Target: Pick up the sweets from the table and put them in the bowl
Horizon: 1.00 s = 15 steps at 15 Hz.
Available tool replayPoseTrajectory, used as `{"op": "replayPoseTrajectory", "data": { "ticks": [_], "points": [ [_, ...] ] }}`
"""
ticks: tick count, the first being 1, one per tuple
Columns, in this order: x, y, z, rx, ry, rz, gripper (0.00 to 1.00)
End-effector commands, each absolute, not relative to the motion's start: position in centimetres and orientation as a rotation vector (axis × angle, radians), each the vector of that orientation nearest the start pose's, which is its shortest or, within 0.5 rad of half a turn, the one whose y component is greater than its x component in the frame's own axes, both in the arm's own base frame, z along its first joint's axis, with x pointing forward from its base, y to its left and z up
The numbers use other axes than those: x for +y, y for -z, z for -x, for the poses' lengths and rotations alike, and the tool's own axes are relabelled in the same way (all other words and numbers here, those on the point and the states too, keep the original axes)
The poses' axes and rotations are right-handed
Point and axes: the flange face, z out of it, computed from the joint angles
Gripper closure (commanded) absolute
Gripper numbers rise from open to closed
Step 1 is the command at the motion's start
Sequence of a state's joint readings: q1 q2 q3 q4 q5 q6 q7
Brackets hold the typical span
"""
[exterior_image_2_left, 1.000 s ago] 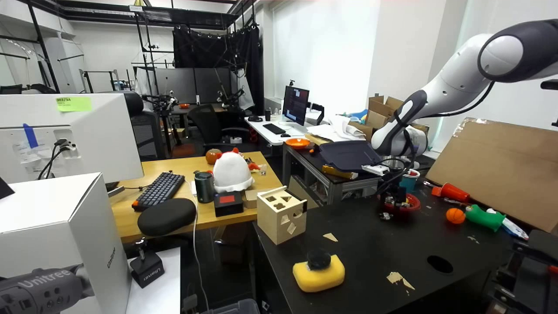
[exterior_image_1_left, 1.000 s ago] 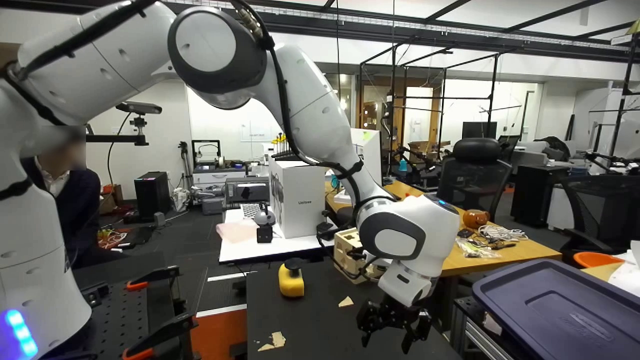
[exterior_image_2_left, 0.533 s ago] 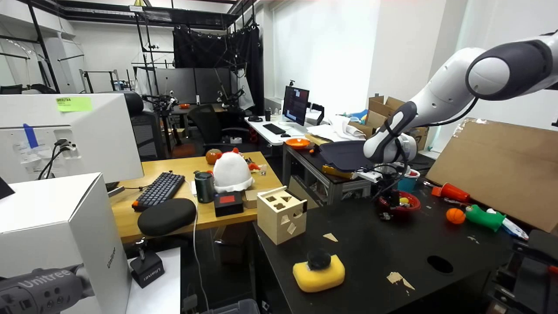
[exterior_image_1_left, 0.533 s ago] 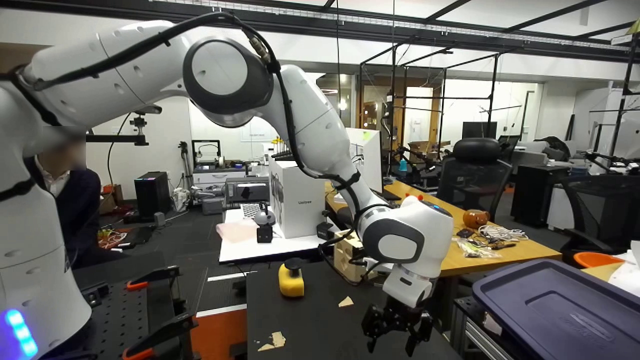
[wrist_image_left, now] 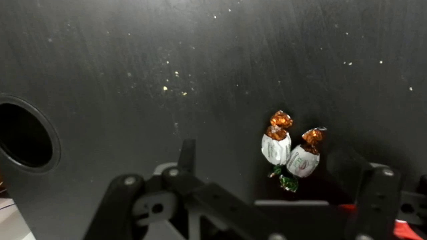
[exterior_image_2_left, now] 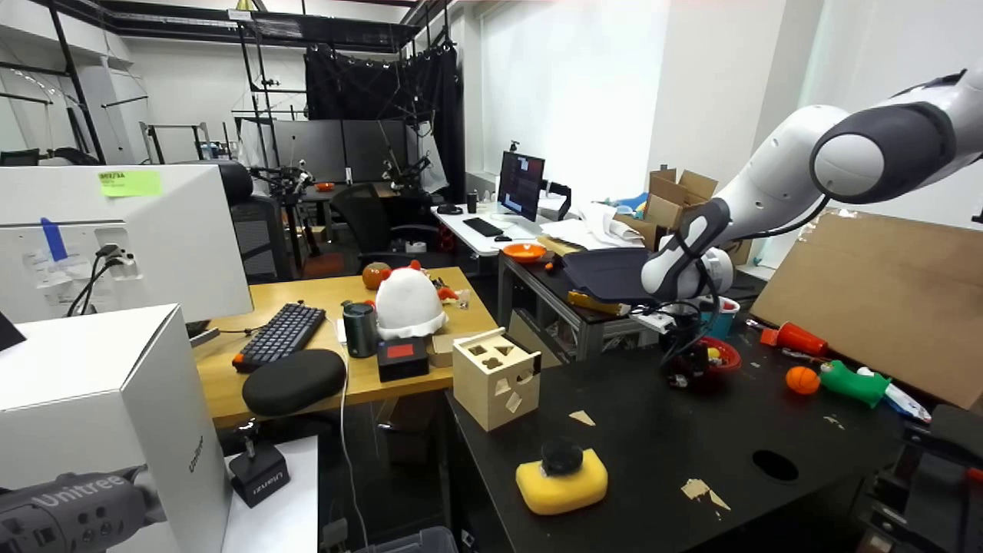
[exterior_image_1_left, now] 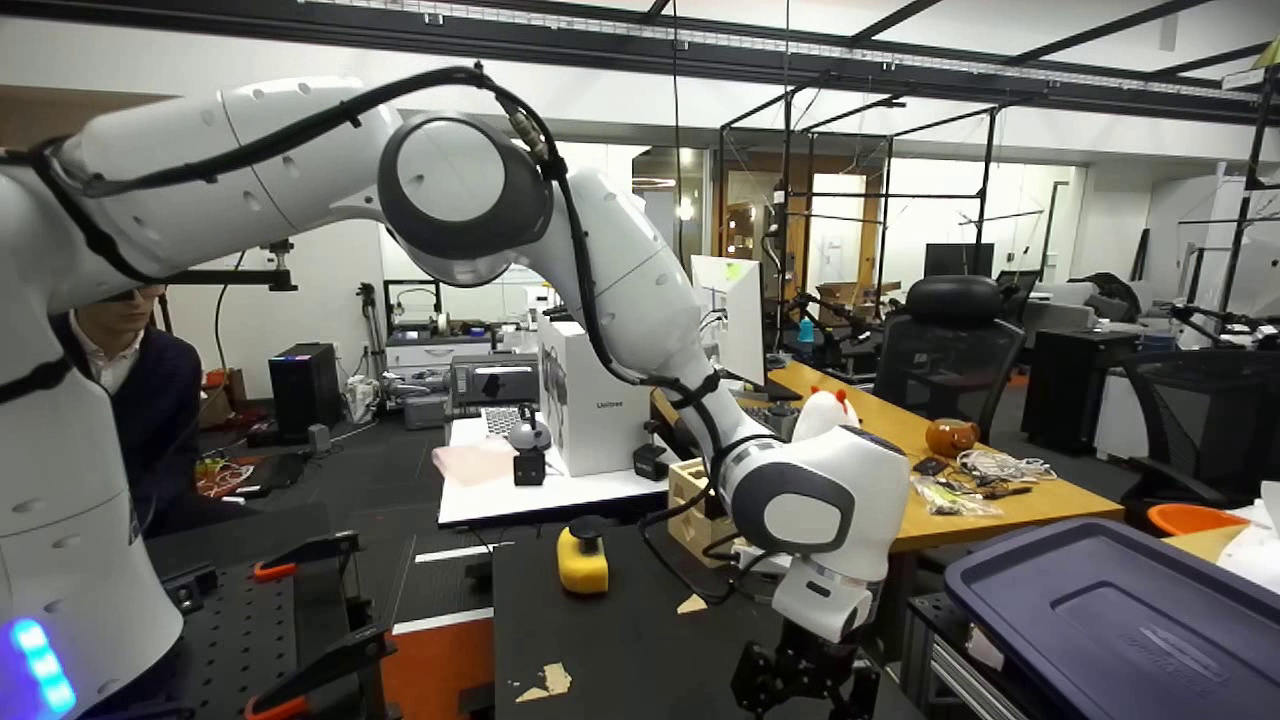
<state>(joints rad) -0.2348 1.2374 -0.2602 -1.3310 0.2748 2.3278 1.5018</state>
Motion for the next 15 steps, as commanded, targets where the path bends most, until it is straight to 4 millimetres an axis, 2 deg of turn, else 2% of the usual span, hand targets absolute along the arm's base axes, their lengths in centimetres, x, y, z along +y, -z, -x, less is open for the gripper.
{"op": "replayPoseTrajectory", "data": {
  "ticks": [1,15],
  "points": [
    [-29.4,2.9,-61.4,2.868,-0.178,1.694,0.0],
    [-29.6,4.4,-61.3,2.978,-0.104,1.592,0.0]
  ]
}}
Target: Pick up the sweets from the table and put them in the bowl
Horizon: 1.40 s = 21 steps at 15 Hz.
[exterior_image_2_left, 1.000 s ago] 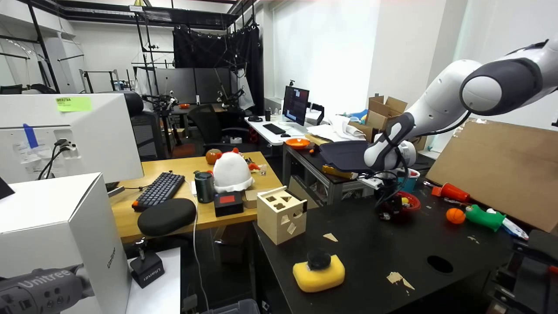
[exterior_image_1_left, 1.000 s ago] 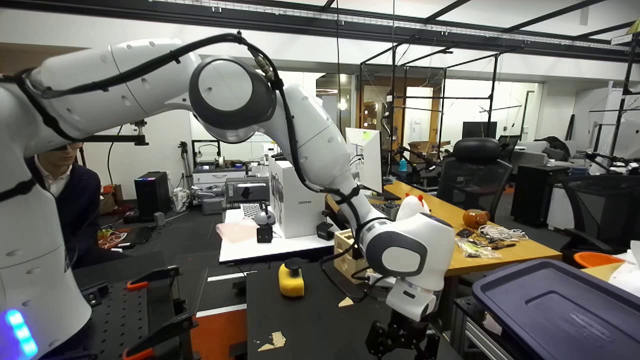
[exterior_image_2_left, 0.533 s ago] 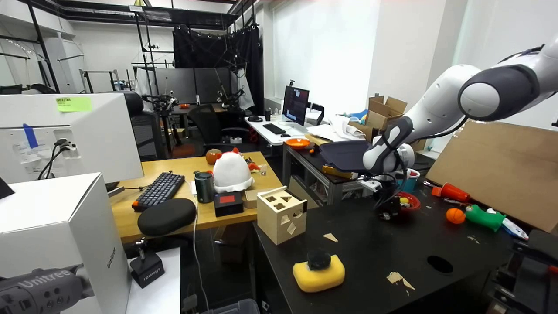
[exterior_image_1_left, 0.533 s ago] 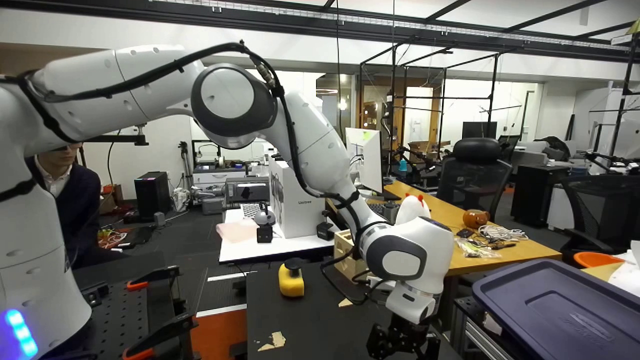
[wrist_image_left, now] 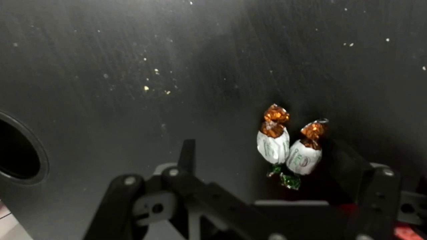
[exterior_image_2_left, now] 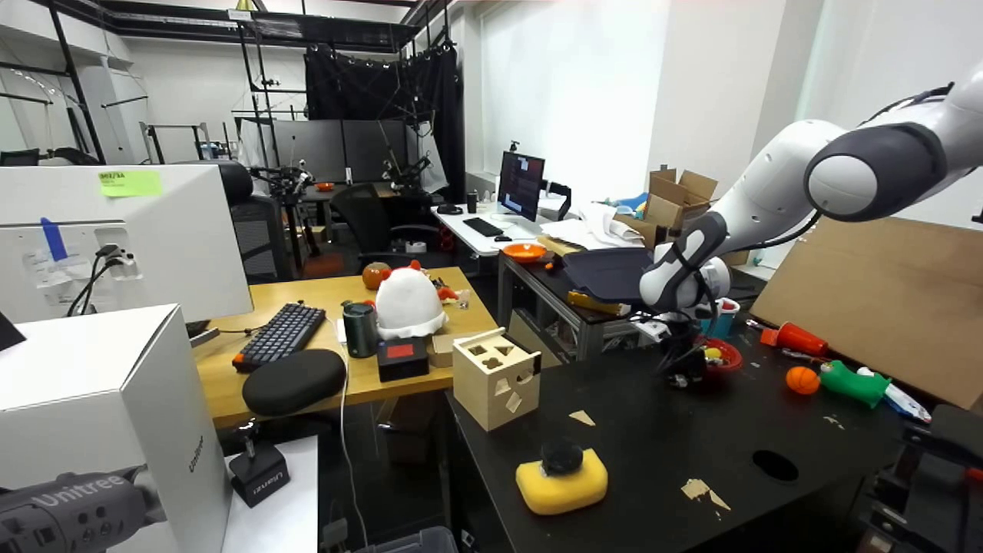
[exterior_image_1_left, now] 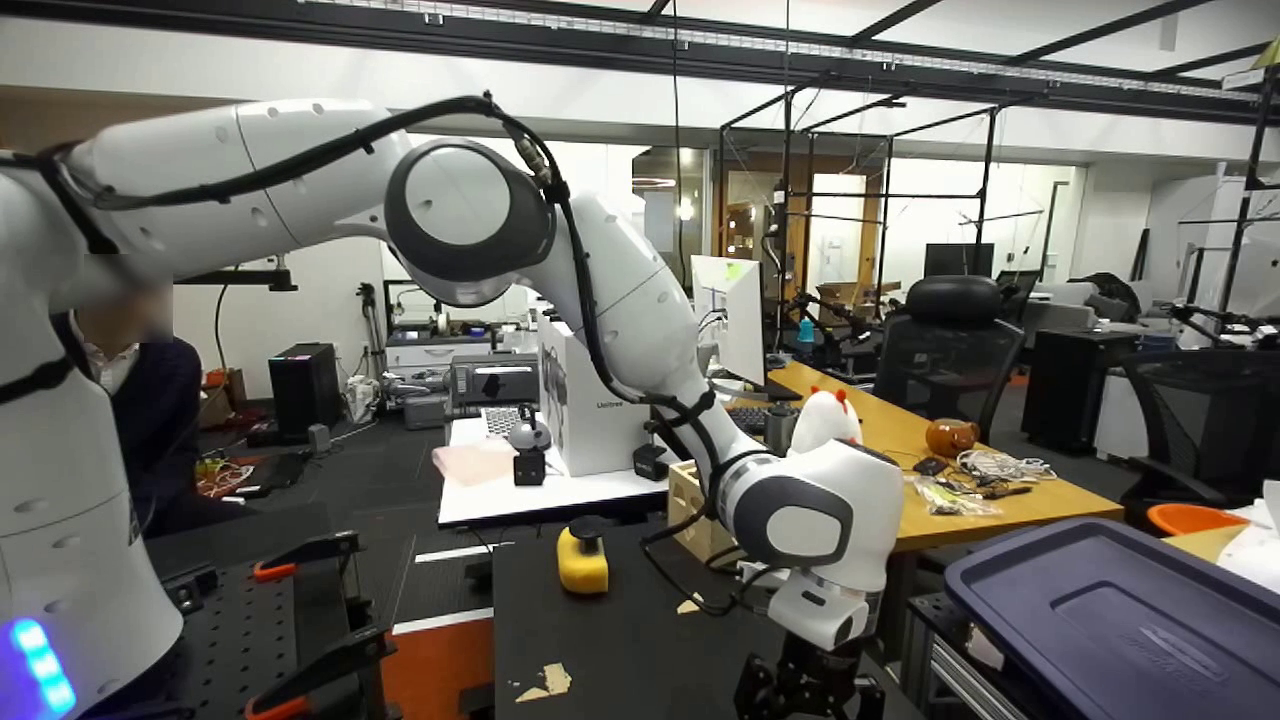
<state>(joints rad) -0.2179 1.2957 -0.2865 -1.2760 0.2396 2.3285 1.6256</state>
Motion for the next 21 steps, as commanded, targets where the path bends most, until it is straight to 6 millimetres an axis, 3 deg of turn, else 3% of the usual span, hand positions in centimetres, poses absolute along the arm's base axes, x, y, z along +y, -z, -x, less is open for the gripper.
{"op": "replayPoseTrajectory", "data": {
  "ticks": [1,3,4,5,14,15,17,18,21],
  "points": [
    [-29.6,4.4,-61.3,2.985,-0.103,1.582,0.0],
    [-29.6,4.6,-61.2,2.988,-0.104,1.577,0.0],
    [-29.6,4.7,-61.2,2.993,-0.099,1.571,0.25],
    [-29.6,4.8,-61.1,2.998,-0.096,1.564,0.26],
    [-29.1,4.5,-61.5,3.014,-0.05,1.501,0.95],
    [-29.0,4.4,-61.5,3.015,-0.048,1.502,0.99],
    [-28.7,4.1,-61.5,3.008,-0.042,1.509,0.95],
    [-28.4,3.9,-61.6,2.996,-0.037,1.518,1.0],
    [-26.8,3.1,-62.3,2.933,-0.016,1.582,0.97]
  ]
}}
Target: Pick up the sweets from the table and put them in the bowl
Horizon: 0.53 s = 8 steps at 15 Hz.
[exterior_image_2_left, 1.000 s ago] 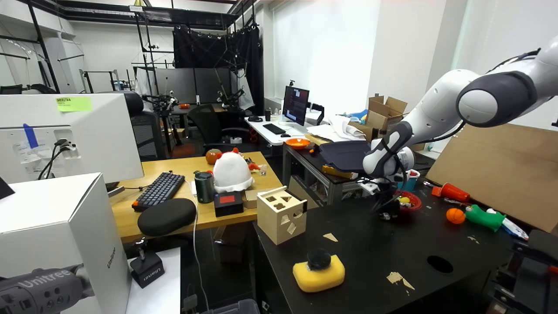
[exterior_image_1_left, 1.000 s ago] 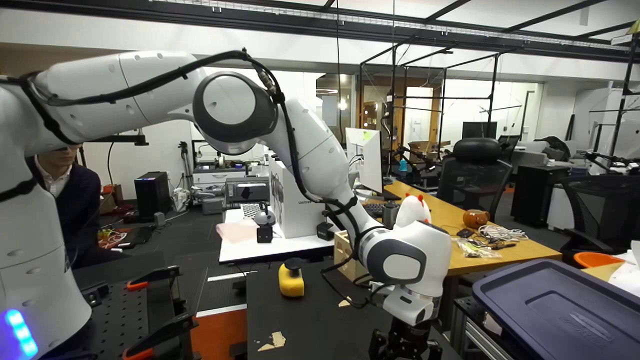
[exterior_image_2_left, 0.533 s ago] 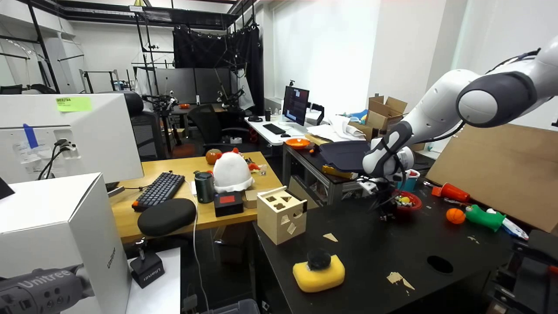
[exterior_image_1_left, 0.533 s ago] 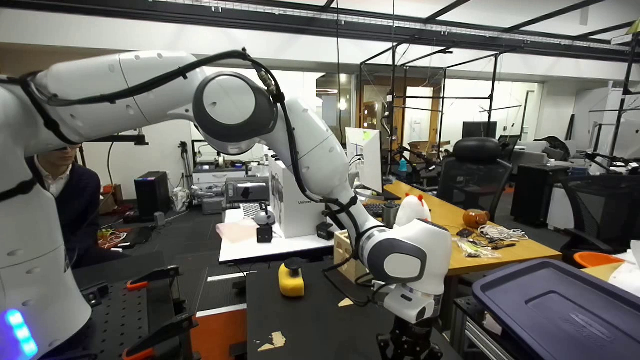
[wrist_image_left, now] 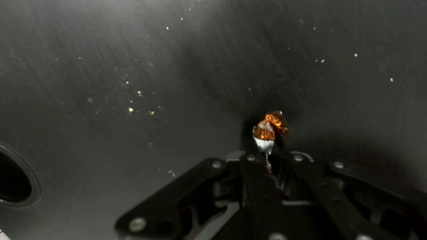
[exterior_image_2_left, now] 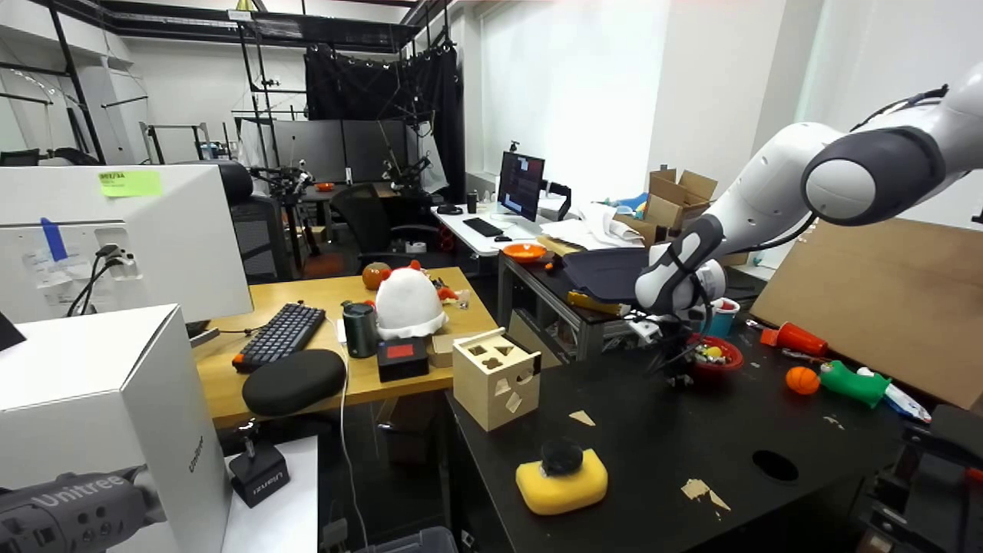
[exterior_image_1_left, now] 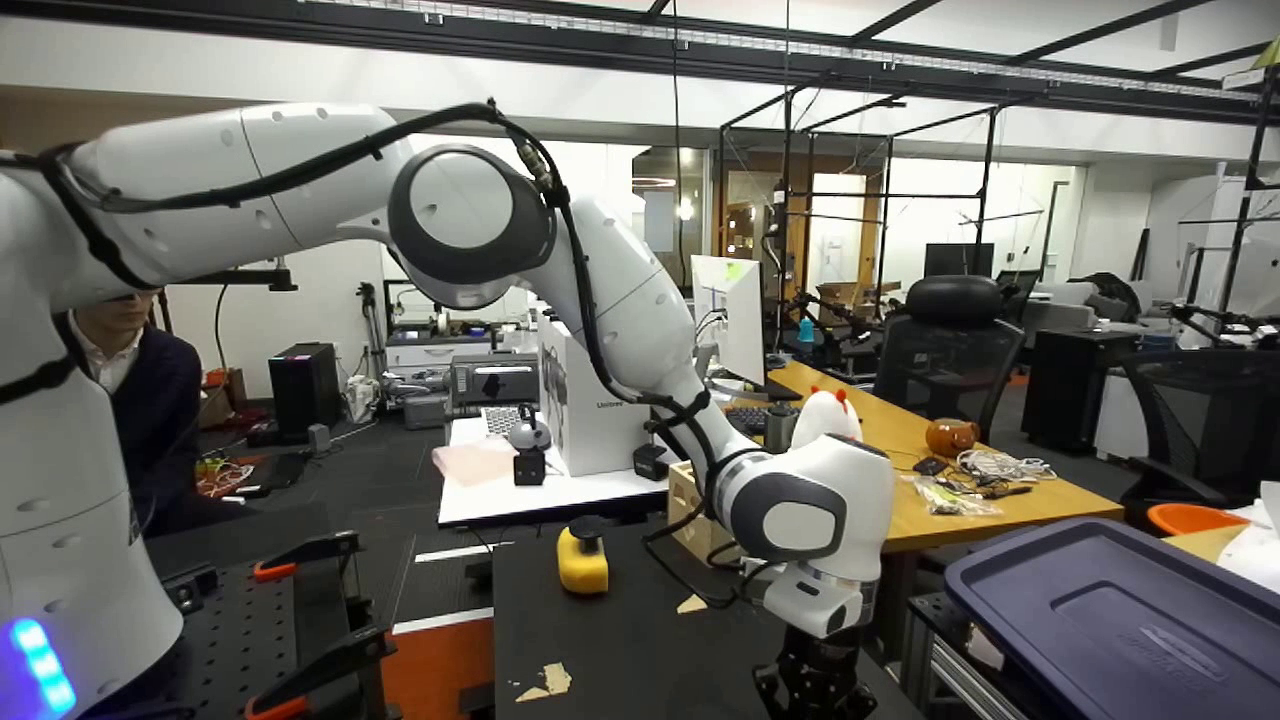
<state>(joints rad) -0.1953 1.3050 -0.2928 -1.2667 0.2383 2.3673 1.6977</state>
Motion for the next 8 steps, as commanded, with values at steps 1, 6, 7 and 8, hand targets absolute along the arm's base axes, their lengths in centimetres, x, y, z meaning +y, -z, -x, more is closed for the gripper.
{"op": "replayPoseTrajectory", "data": {
  "ticks": [1,6,7,8],
  "points": [
    [-26.1,2.8,-62.7,2.91,0.001,1.606,0.97],
    [-21.6,0.8,-65.0,2.801,0.103,1.688,0.97],
    [-21.2,0.2,-65.2,2.801,0.123,1.679,0.97],
    [-20.8,-0.2,-65.3,2.79,0.133,1.681,0.97]
  ]
}}
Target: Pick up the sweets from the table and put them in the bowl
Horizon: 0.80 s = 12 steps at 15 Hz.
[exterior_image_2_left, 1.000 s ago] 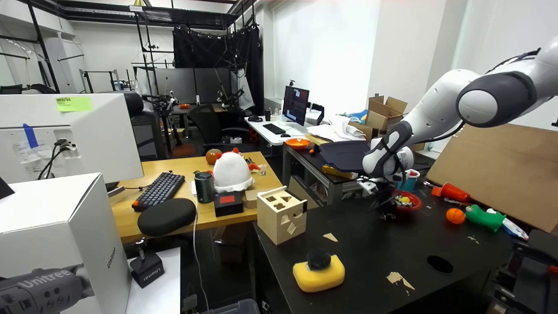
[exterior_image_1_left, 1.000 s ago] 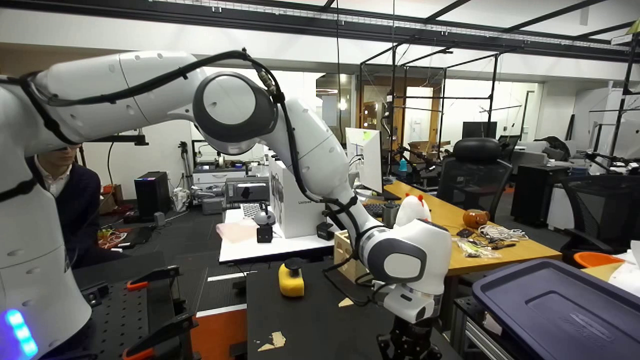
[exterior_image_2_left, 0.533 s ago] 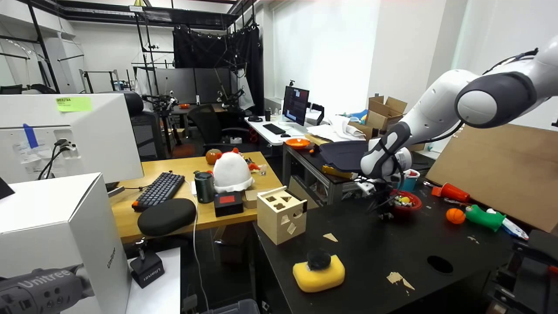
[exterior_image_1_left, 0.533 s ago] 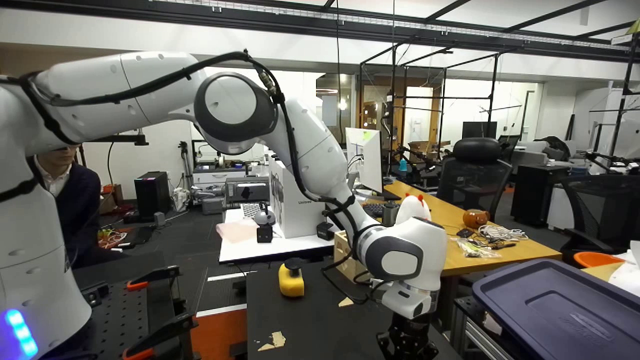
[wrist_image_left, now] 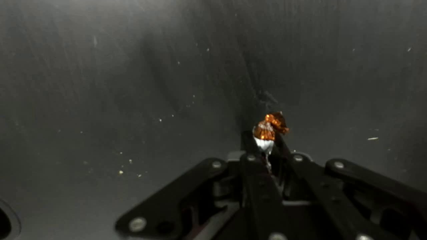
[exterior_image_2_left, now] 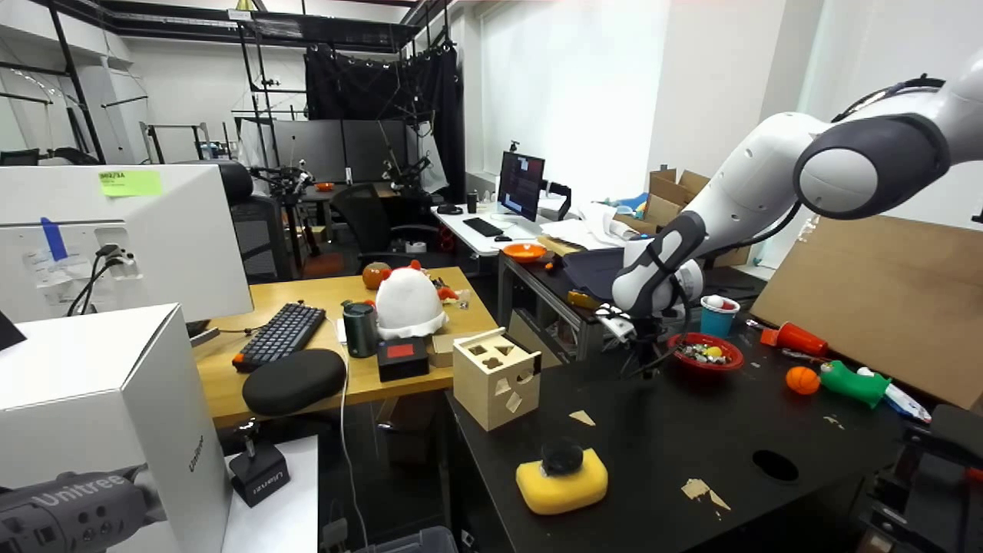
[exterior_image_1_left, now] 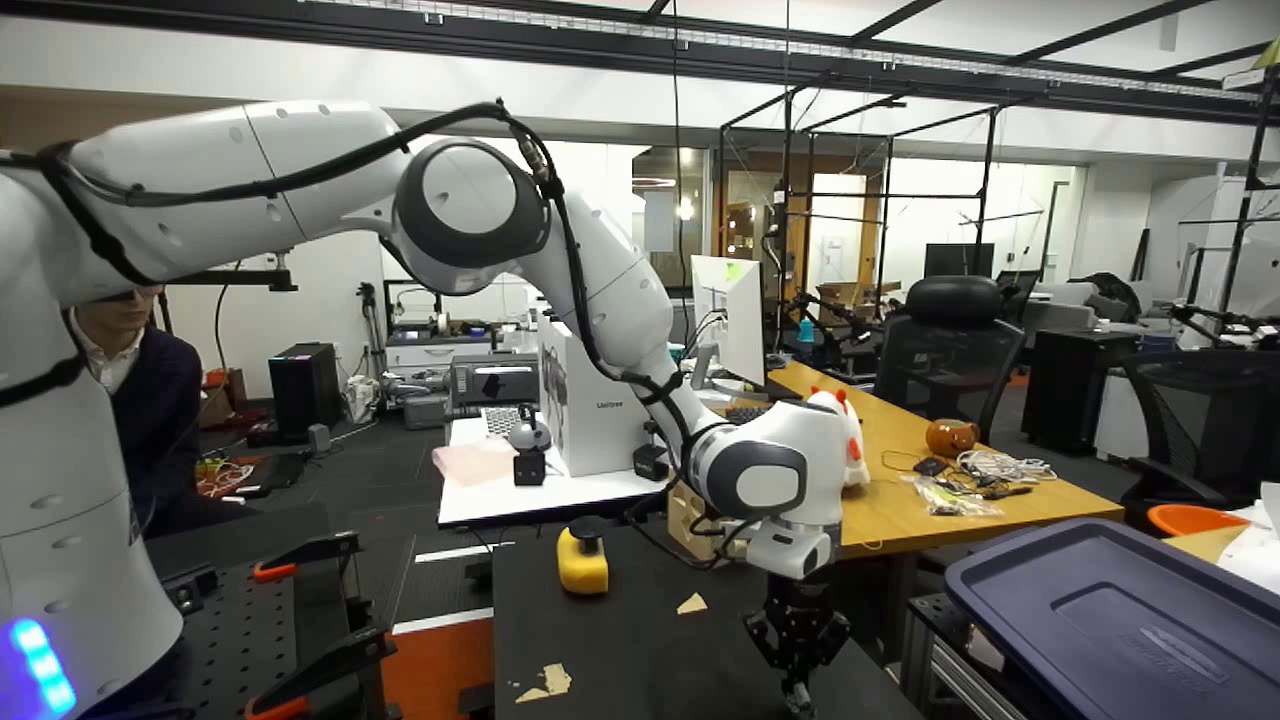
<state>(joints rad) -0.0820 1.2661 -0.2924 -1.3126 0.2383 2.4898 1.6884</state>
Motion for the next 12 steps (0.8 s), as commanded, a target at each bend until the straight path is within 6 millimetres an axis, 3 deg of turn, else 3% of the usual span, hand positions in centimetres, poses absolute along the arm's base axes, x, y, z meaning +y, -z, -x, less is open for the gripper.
{"op": "replayPoseTrajectory", "data": {
  "ticks": [1,6,12],
  "points": [
    [-20.7,-0.7,-65.3,2.79,0.138,1.662,0.97],
    [-22.6,-2.5,-64.5,2.808,0.152,1.569,0.97],
    [-27.3,-5.1,-62.7,2.866,0.166,1.404,0.97]
  ]
}}
